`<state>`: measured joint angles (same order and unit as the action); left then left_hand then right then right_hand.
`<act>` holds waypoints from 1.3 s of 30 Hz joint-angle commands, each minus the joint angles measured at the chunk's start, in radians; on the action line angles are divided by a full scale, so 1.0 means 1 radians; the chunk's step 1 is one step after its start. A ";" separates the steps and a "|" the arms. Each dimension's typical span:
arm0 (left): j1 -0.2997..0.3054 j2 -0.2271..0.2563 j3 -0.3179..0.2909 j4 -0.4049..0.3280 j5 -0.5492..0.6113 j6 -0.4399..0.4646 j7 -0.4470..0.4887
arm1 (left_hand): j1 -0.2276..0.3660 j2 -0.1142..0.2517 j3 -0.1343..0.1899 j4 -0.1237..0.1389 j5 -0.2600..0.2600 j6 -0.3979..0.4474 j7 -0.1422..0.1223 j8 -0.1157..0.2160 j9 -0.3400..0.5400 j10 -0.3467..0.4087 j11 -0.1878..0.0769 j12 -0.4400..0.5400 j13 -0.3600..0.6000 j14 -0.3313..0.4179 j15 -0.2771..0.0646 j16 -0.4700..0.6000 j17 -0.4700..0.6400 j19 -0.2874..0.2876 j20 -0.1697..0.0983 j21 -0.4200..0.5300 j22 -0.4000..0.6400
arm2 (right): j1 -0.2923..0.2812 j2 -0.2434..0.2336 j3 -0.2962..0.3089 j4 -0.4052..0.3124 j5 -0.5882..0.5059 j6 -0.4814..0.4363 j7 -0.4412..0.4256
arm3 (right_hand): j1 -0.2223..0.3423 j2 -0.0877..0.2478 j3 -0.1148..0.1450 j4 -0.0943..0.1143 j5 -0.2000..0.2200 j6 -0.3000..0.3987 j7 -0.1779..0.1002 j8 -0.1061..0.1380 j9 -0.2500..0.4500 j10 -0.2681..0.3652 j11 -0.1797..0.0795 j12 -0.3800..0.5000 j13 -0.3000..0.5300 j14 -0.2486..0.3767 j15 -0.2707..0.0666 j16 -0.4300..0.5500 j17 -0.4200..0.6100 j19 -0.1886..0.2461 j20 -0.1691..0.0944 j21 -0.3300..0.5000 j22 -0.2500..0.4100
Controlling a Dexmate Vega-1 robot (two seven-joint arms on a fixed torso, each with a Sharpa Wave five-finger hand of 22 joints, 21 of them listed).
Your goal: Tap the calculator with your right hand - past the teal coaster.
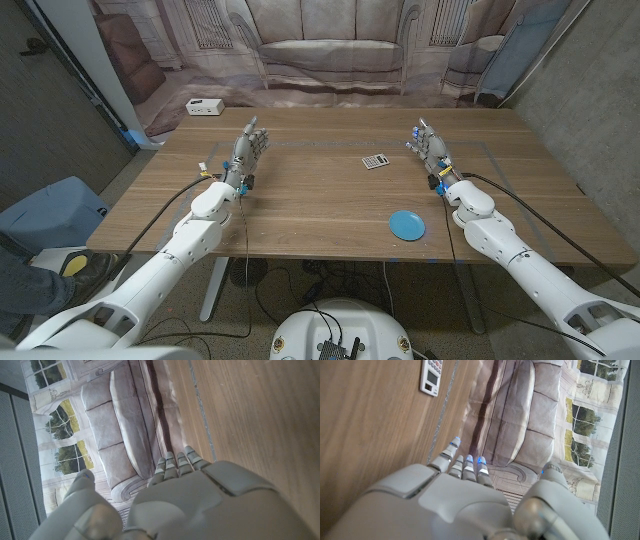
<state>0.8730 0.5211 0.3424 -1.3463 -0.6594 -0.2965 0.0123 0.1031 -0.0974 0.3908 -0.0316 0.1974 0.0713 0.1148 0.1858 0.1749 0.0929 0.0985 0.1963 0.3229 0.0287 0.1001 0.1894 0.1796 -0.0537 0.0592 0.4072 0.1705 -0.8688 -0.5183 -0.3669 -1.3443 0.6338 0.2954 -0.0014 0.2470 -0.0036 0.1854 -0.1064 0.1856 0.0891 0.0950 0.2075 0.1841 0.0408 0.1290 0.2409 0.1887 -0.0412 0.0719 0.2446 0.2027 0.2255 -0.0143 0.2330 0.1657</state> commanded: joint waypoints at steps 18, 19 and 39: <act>0.048 0.038 -0.035 -0.089 0.014 -0.011 0.044 | 0.016 0.015 0.010 -0.003 0.005 0.017 0.007 0.008 0.003 0.015 0.006 0.011 -0.014 0.015 0.006 0.008 0.001 0.006 0.006 -0.008 0.003 | -0.058 -0.022 0.011 -0.075 -0.042 0.057 -0.038 | 0.014 0.010 0.008 -0.003 0.004 0.020 -0.002 0.007 0.002 0.016 0.003 0.005 0.003 0.012 0.006 0.006 0.004 0.019 -0.001 0.003 0.004; 0.048 0.042 -0.036 -0.092 0.016 -0.012 0.042 | 0.017 0.016 0.010 -0.004 0.004 0.020 0.007 0.009 0.003 0.017 0.003 0.011 -0.015 0.017 0.007 0.008 0.000 0.007 0.006 -0.009 0.003 | -0.060 -0.024 0.011 -0.080 -0.047 0.059 -0.042 | 0.014 0.010 0.008 -0.003 0.004 0.021 -0.002 0.007 0.002 0.018 0.004 0.005 0.003 0.012 0.006 0.005 0.004 0.019 -0.001 0.002 0.004; 0.036 0.071 -0.040 -0.088 0.050 -0.046 0.012 | 0.025 0.028 0.012 -0.010 0.001 0.049 0.015 0.013 0.003 0.048 0.009 0.020 -0.036 0.048 0.006 0.014 0.000 0.032 0.002 -0.018 0.003 | -0.066 -0.037 -0.008 -0.110 -0.171 0.128 -0.083 | 0.016 0.014 0.008 -0.007 0.002 0.063 -0.005 0.016 0.002 0.040 0.006 0.005 0.004 0.027 -0.001 0.005 0.005 0.030 -0.002 -0.004 0.005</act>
<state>0.9185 0.5867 0.3021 -1.4495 -0.6164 -0.3258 0.0471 0.1254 -0.0748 0.3993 -0.0401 0.1974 0.1110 0.1250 0.1934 0.1747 0.1280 0.1069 0.2111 0.2877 0.0667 0.1057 0.1963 0.1768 -0.0317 0.0588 0.3948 0.1703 -0.9293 -0.5497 -0.3686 -1.4380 0.5141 0.3942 -0.0651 0.2546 0.0043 0.1880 -0.1091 0.1855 0.1418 0.0899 0.2191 0.1839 0.0751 0.1339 0.2409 0.1884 -0.0212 0.0698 0.2446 0.2023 0.2506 -0.0178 0.2326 0.1653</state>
